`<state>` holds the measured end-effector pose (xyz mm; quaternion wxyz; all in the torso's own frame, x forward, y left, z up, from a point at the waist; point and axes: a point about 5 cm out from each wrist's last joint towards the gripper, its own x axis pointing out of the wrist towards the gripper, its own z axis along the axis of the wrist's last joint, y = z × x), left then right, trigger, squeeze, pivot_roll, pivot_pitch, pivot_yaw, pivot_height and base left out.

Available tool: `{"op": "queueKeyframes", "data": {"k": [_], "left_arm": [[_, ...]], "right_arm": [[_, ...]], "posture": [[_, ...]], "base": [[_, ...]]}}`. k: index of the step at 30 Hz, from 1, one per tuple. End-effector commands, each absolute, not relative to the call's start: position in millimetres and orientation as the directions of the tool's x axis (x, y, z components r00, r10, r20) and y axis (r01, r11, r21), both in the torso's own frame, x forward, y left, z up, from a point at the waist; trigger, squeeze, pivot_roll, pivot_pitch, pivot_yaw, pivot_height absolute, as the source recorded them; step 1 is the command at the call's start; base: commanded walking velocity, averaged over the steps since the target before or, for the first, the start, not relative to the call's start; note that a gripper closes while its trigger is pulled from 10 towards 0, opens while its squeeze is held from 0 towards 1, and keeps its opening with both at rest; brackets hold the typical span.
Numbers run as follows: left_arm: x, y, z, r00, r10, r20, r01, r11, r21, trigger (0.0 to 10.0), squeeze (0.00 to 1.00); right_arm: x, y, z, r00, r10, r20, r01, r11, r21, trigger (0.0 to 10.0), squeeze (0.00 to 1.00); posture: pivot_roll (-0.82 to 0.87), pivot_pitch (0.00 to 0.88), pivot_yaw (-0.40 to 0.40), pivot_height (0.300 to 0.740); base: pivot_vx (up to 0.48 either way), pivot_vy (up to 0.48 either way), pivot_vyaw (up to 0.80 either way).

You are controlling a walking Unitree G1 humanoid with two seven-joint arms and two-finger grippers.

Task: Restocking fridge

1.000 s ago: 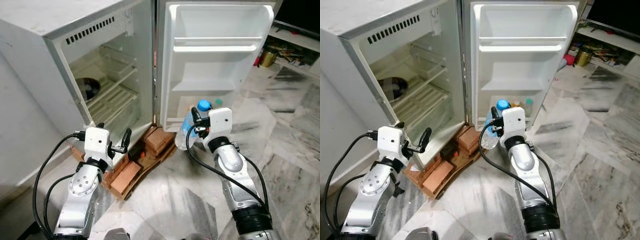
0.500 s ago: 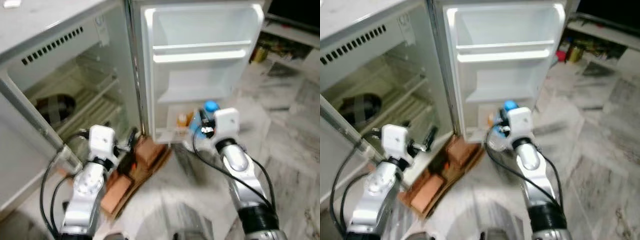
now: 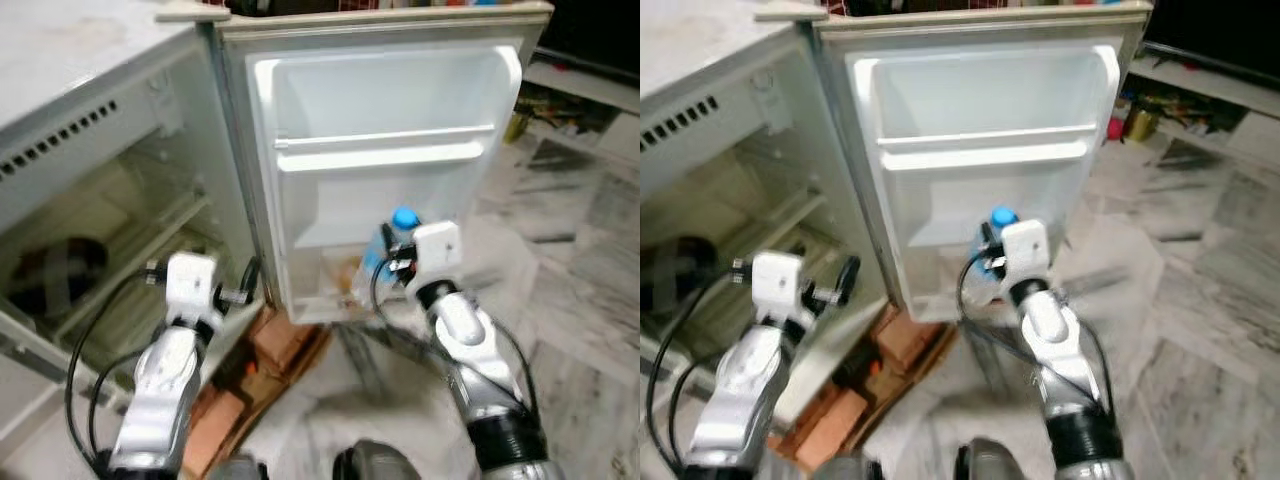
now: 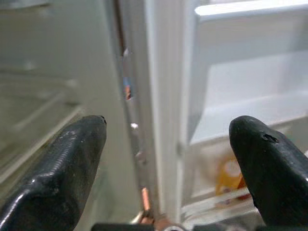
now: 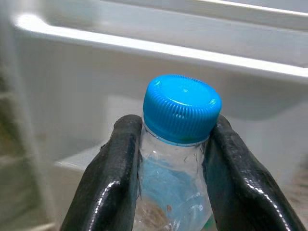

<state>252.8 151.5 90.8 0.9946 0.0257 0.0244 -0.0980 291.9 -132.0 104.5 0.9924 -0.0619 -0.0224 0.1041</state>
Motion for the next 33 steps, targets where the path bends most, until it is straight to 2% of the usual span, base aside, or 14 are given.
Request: {"op": "queueKeyframes", "data": {"k": [1,3,10,28,33], "left_arm": [[254.5,158.8,94.2,0.985,-0.166,-0.048,0.169,0.983,0.07,10.0,0.0],[254.2,159.0,94.3,0.985,-0.163,-0.048,0.166,0.984,0.07,10.0,0.0],[252.7,160.7,93.8,0.986,-0.161,-0.052,0.165,0.983,0.075,10.0,0.0],[252.9,160.3,94.5,0.987,-0.151,-0.052,0.155,0.984,0.084,10.0,0.0],[252.2,159.6,94.4,0.987,-0.151,-0.051,0.155,0.983,0.093,10.0,0.0]], "right_arm": [[293.2,-125.2,112.7,0.969,0.237,0.066,-0.228,0.967,-0.118,10.0,0.0],[292.6,-124.9,112.7,0.967,0.248,0.064,-0.239,0.963,-0.122,10.0,0.0],[291.2,-122.2,111.4,0.965,0.253,0.062,-0.244,0.962,-0.123,10.0,0.0],[294.3,-124.3,114.0,0.969,0.234,0.073,-0.226,0.968,-0.108,10.0,0.0],[294.1,-123.4,113.8,0.969,0.238,0.071,-0.231,0.968,-0.099,10.0,0.0]], "posture": [[0.0,0.077,-0.032,0.74],[0.0,0.086,-0.035,0.74],[0.01,0.086,-0.036,0.74],[0.0,0.087,-0.03,0.74],[0.0,0.088,-0.03,0.705]], "base": [[0.0,0.0,0.0],[0.0,0.0,0.0],[0.0,0.0,0.71],[0.0,0.0,0.0],[0.0,0.0,0.0]]}}
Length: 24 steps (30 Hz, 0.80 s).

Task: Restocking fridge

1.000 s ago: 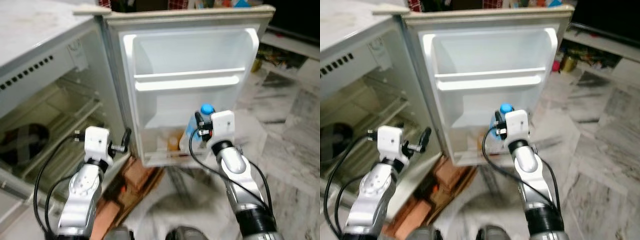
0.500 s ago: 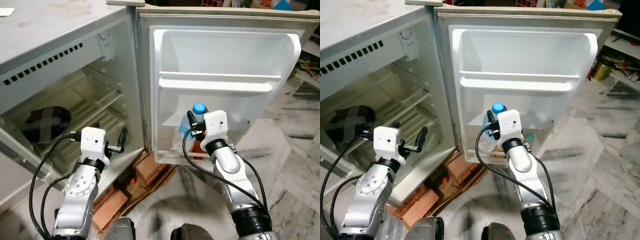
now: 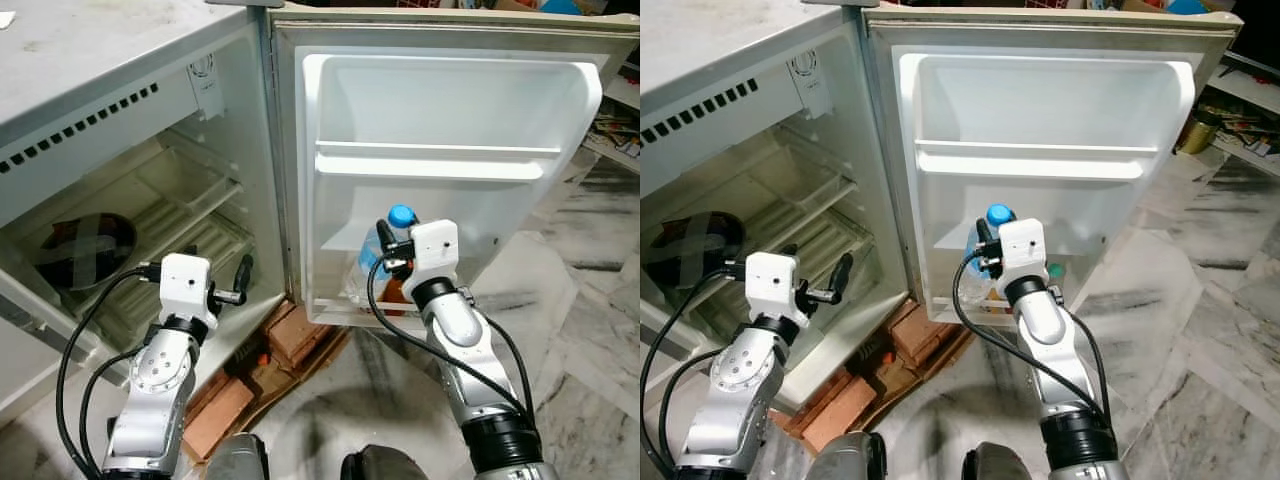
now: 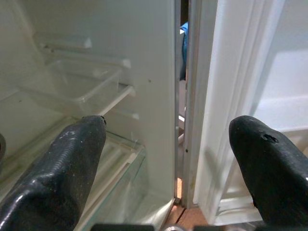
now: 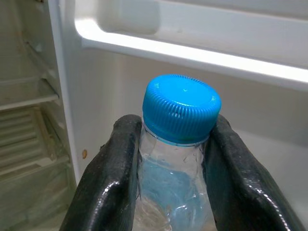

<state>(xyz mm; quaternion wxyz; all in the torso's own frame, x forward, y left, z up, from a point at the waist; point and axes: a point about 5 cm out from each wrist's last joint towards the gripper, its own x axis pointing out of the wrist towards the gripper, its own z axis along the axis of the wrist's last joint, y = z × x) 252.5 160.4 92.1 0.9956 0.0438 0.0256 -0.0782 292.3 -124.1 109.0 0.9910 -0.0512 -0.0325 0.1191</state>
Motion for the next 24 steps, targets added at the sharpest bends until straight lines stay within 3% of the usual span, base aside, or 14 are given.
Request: {"op": "queueKeyframes", "data": {"k": [1,8,24], "left_arm": [[252.0,159.7,94.4,0.987,-0.15,-0.05,0.154,0.984,0.094,10.0,0.0],[251.0,162.1,96.0,0.991,-0.132,-0.033,0.135,0.986,0.098,10.0,0.0],[251.8,165.3,96.7,0.995,-0.093,-0.034,0.096,0.989,0.111,10.0,0.0]], "right_arm": [[293.7,-123.0,113.7,0.968,0.24,0.071,-0.232,0.968,-0.097,10.0,0.0],[289.9,-121.5,110.9,0.967,0.246,0.065,-0.239,0.966,-0.093,10.0,0.0],[290.9,-120.4,109.7,0.968,0.245,0.06,-0.238,0.966,-0.103,10.0,0.0]], "posture": [[0.0,0.09,-0.03,0.7],[0.0,0.091,-0.03,0.665],[0.0,0.096,-0.032,0.665]], "base": [[0.0,0.0,0.0],[0.0,0.0,0.0],[0.0,0.0,0.0]]}}
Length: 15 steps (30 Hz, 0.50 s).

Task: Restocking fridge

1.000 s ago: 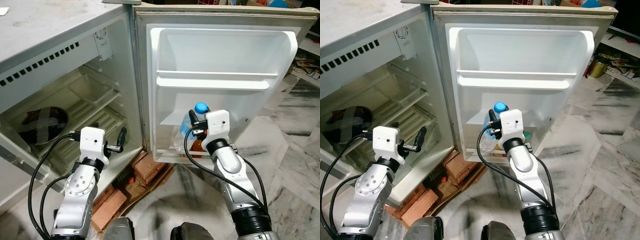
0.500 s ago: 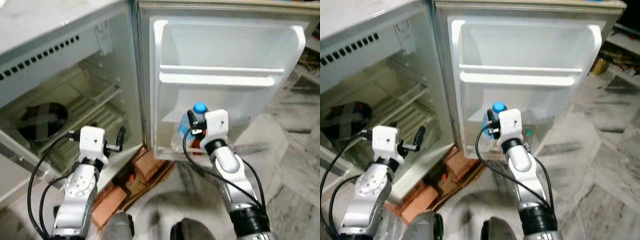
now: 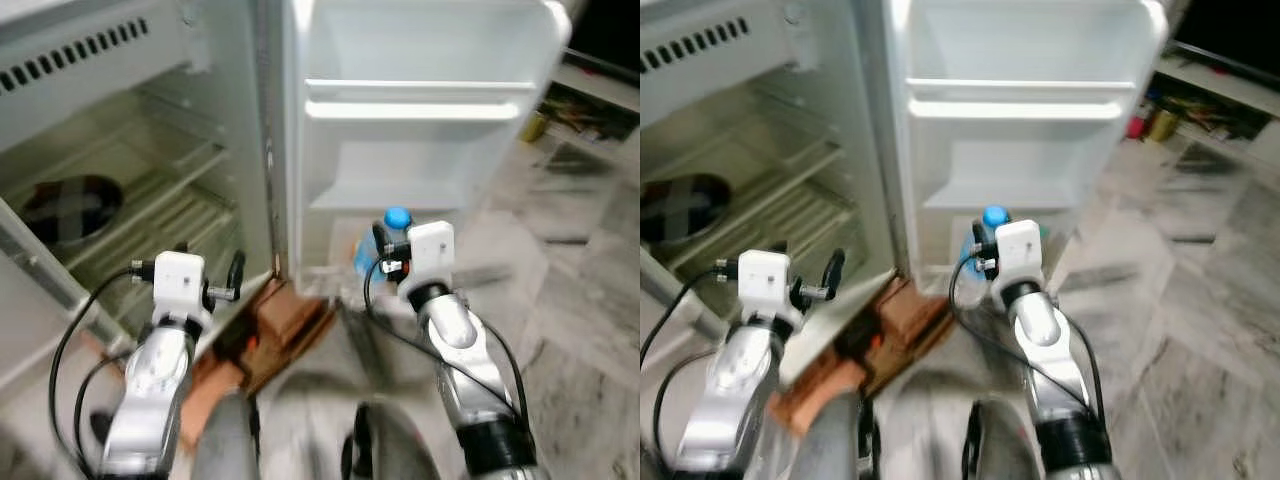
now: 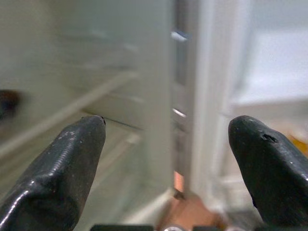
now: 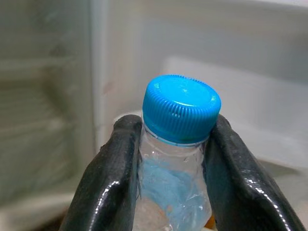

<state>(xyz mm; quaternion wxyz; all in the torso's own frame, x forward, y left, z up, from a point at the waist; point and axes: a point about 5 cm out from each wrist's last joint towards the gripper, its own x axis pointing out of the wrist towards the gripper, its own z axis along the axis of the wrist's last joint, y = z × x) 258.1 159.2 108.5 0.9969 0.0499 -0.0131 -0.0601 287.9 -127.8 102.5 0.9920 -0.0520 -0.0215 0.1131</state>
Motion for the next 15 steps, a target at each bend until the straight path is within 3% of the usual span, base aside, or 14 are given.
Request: {"op": "queueKeyframes", "data": {"k": [1,8,15], "left_arm": [[252.0,165.5,96.9,0.995,-0.093,-0.034,0.097,0.989,0.114,10.0,0.0],[253.7,165.7,99.6,0.994,-0.105,-0.017,0.106,0.987,0.118,10.0,0.0],[254.4,163.9,99.2,0.993,-0.119,-0.017,0.12,0.986,0.114,10.0,0.0]], "right_arm": [[291.1,-119.9,109.9,0.968,0.245,0.061,-0.238,0.966,-0.103,10.0,0.0],[295.2,-120.3,114.4,0.968,0.239,0.078,-0.23,0.967,-0.11,10.0,0.0],[295.5,-120.5,115.3,0.968,0.238,0.083,-0.228,0.967,-0.114,10.0,0.0]], "posture": [[0.0,0.098,-0.031,0.665],[0.0,0.104,-0.024,0.665],[-0.01,0.103,-0.026,0.665]], "base": [[0.0,0.0,0.0],[0.0,0.0,0.0],[0.343,0.0,0.0]]}}
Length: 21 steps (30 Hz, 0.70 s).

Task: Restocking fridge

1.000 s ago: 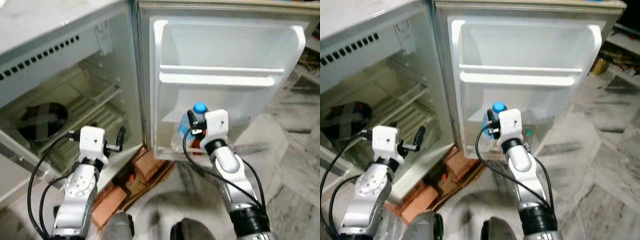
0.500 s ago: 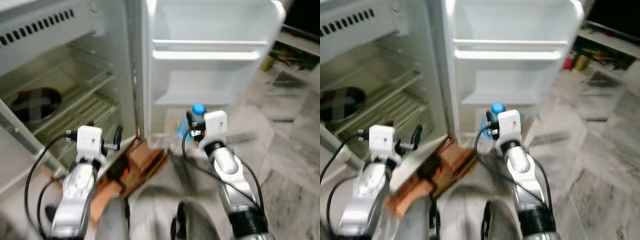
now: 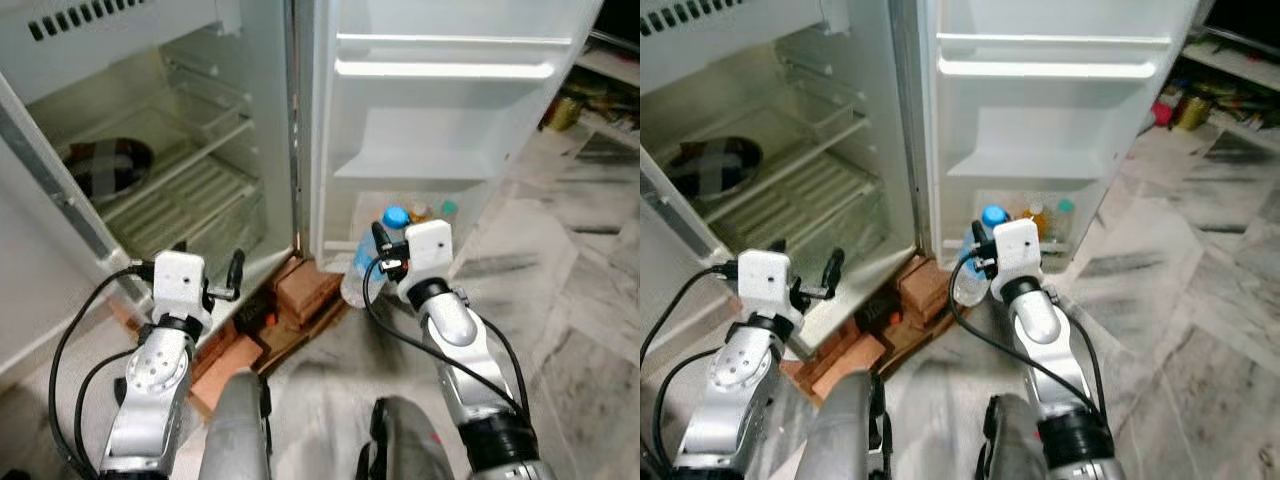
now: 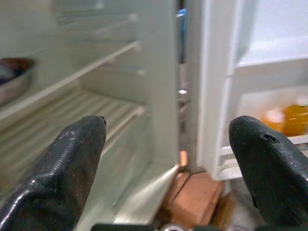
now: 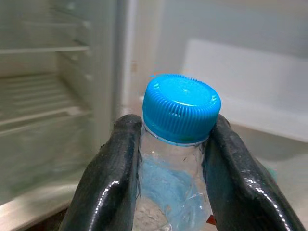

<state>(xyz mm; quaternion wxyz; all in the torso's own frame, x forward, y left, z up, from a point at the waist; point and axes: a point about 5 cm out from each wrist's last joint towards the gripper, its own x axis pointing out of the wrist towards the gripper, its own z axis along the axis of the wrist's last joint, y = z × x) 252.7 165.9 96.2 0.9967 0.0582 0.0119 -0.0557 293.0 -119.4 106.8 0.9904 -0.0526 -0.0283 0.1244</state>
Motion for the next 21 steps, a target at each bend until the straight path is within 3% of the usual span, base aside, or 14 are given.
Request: {"op": "queueKeyframes", "data": {"k": [1,21], "left_arm": [[254.2,163.5,99.1,0.993,-0.119,-0.018,0.12,0.987,0.11,10.0,0.0],[255.8,161.0,99.8,0.992,-0.127,-0.013,0.128,0.986,0.104,10.0,0.0]], "right_arm": [[295.7,-120.4,115.3,0.967,0.24,0.083,-0.23,0.966,-0.115,10.0,0.0],[296.6,-121.0,116.1,0.967,0.242,0.085,-0.231,0.965,-0.124,10.0,0.0]], "posture": [[-0.01,0.103,-0.026,0.665],[-0.01,0.108,-0.027,0.665]], "base": [[0.409,0.0,0.0],[0.41,0.0,0.0]]}}
